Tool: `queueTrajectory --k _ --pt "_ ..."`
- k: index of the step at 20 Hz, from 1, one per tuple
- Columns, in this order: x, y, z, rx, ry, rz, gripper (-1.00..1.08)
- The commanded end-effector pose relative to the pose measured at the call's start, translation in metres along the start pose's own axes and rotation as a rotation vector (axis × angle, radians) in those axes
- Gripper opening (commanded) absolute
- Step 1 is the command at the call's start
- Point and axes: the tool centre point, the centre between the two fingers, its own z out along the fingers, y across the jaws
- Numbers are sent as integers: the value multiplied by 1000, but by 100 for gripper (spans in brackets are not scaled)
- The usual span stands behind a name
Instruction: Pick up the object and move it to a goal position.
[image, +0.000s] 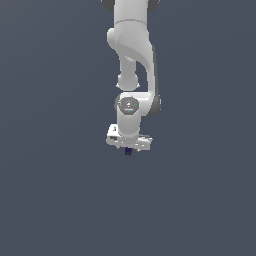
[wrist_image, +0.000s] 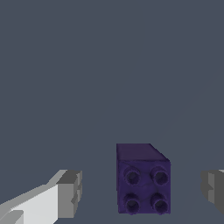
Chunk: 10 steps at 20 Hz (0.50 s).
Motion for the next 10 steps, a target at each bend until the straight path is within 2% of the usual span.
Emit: queueTrajectory --k 1,6,7,10 --pt "0 0 10 0 1 1 100" --pt "1 0 17 0 1 1 100" --pt "1 0 17 0 1 1 -100" --pt "1 0 17 0 1 1 -100"
